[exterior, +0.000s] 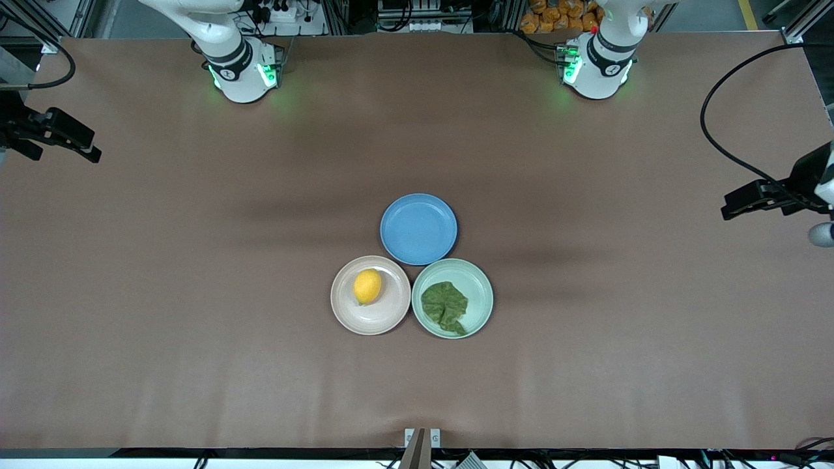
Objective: Place lemon and lettuce in plates
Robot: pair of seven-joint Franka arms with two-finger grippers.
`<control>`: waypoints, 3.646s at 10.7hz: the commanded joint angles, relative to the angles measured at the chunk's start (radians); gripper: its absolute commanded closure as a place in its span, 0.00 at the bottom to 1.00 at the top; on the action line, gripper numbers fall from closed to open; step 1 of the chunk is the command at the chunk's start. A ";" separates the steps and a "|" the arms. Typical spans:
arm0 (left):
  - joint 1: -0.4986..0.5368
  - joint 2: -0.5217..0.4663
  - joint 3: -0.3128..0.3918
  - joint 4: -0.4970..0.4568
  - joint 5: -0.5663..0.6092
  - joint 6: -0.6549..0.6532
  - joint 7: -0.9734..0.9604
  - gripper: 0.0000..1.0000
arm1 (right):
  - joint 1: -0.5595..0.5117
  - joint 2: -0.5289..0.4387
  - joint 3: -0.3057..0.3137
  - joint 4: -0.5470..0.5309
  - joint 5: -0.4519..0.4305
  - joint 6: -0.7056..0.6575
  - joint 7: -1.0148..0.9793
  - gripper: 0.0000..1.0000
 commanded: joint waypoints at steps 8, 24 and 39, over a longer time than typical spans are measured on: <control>0.009 -0.020 -0.007 -0.059 -0.025 -0.024 -0.158 0.00 | -0.029 0.011 0.012 -0.014 -0.002 0.002 0.000 0.00; 0.021 -0.022 -0.140 -0.049 0.065 -0.012 0.020 0.00 | -0.003 0.000 0.021 -0.034 0.006 0.019 0.000 0.00; 0.116 -0.232 -0.125 -0.339 0.021 0.174 0.044 0.00 | -0.006 0.014 0.020 -0.002 -0.002 0.019 -0.010 0.00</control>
